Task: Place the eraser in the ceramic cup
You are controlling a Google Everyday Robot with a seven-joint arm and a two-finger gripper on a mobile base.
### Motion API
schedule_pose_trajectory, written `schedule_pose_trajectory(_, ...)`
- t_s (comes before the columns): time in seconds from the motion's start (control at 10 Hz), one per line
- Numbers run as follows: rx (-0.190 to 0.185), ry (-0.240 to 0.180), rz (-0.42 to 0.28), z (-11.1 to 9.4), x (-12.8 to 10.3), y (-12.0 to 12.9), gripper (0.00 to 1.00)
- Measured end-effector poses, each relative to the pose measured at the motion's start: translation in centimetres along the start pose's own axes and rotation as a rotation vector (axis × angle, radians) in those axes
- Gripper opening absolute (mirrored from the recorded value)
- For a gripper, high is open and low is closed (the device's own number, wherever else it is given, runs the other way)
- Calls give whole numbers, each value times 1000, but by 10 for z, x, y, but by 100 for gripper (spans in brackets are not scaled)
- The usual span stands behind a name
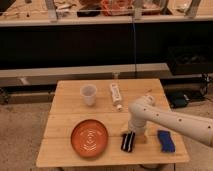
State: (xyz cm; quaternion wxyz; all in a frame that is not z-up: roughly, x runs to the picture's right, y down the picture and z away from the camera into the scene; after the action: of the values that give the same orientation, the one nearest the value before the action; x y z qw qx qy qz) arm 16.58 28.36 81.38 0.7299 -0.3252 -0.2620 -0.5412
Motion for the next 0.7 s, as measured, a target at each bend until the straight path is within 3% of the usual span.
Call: schedule_pose_trajectory(0.7, -3, -1, -6, -1, 0, 1, 80)
